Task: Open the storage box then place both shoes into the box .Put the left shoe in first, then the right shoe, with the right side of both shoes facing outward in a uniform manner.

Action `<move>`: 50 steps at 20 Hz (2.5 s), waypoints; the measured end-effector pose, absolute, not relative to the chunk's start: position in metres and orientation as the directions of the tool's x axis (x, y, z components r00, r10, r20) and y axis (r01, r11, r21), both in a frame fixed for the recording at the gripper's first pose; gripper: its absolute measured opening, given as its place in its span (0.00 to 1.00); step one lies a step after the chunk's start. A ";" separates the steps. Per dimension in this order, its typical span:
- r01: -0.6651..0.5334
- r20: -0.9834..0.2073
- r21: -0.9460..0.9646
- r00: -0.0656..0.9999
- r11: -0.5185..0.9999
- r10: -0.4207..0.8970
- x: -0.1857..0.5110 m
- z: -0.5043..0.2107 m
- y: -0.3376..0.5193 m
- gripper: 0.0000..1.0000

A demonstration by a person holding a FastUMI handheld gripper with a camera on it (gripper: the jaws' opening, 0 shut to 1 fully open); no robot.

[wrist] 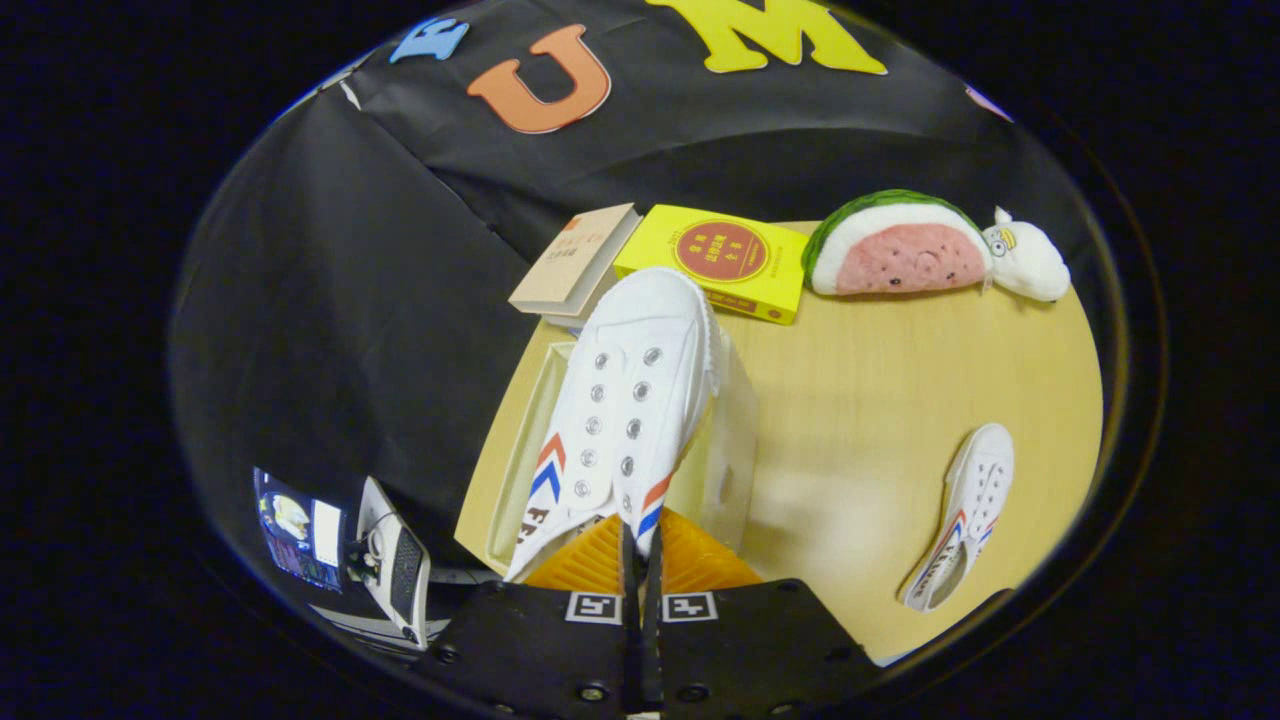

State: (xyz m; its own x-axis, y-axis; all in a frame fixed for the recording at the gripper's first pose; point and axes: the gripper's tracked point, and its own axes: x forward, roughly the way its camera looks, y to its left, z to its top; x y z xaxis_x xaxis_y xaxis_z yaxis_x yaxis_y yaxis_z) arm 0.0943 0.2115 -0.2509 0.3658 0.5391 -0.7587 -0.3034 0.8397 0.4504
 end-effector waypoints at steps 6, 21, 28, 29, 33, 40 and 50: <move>-0.294 -0.792 0.375 0.392 0.879 0.468 0.086 -0.294 0.277 0.00; -0.236 -0.940 0.206 0.222 0.950 0.259 0.089 -0.394 0.327 0.01; -0.313 -0.941 0.229 0.170 0.922 0.292 0.078 -0.367 0.317 0.46; -0.324 -0.941 0.227 0.172 0.919 0.293 0.075 -0.360 0.311 0.61; -0.351 -0.909 0.273 0.210 0.896 0.359 0.066 -0.322 0.290 0.95; -0.330 -0.827 0.383 0.294 0.863 0.480 0.049 -0.256 0.212 0.96; -0.169 -0.888 0.291 0.318 0.942 0.331 0.073 -0.319 0.034 0.96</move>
